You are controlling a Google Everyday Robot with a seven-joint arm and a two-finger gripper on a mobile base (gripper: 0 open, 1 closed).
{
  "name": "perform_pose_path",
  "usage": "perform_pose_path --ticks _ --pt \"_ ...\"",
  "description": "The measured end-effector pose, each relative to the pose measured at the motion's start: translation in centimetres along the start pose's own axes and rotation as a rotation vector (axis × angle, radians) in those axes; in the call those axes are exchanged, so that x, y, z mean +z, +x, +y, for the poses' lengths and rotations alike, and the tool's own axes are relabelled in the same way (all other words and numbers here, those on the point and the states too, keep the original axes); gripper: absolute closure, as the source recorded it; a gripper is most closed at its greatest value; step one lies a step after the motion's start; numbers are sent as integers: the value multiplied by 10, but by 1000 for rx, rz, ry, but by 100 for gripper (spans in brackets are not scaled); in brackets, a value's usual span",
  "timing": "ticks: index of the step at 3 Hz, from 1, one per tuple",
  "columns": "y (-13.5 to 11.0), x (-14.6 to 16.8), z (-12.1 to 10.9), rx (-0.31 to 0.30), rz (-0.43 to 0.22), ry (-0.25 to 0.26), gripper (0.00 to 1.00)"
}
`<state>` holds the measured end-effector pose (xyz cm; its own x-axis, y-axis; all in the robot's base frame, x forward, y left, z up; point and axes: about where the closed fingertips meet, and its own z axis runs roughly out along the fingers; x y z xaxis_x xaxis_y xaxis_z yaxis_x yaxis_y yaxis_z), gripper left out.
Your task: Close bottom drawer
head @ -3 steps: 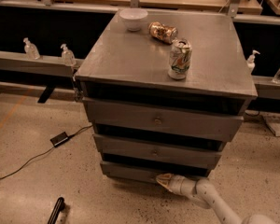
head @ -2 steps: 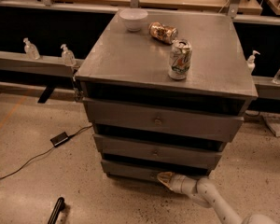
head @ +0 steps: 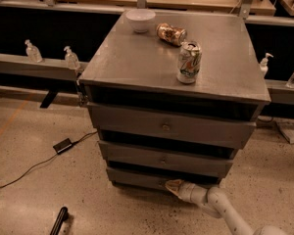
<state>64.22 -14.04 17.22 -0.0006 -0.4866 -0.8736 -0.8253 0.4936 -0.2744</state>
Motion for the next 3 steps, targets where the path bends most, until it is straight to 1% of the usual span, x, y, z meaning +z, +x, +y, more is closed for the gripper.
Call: perform_pose_path --ticks 1,2,3 --pt "14 -42 42 -20 -21 -73 100" --pt "34 -98 86 -34 -40 -141 100" --pt "56 -156 110 -5 -117 -90 100"
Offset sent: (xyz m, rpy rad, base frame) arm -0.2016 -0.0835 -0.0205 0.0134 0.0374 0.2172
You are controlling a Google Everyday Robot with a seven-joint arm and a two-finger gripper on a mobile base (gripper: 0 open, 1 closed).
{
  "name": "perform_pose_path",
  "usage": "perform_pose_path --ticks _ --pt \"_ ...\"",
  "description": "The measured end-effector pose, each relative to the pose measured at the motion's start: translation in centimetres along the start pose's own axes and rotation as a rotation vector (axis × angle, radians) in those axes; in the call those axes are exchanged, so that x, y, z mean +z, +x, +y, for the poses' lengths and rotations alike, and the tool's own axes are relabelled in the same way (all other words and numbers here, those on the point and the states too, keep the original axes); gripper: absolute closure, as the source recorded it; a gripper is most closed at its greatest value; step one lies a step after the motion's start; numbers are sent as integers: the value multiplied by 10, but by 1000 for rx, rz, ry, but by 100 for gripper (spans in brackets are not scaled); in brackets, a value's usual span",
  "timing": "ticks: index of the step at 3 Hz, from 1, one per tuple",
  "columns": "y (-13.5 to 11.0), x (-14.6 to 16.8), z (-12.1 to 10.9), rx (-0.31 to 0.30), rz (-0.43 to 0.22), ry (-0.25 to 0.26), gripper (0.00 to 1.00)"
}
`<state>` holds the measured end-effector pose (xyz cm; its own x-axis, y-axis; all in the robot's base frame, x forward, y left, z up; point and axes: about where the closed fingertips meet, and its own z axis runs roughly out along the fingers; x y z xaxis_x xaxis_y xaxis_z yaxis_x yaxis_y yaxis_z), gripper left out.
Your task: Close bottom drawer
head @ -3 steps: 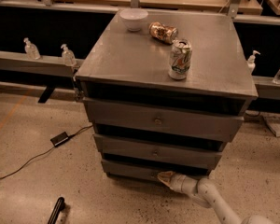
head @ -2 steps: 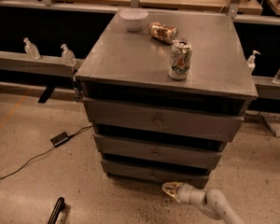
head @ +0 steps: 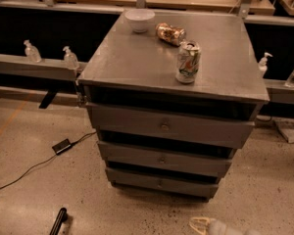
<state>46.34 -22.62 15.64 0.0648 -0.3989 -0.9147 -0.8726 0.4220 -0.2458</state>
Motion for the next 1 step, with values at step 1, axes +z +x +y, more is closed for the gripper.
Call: perform_pose_path --ticks 1 --pt "-3 -18 11 5 -46 -3 86"
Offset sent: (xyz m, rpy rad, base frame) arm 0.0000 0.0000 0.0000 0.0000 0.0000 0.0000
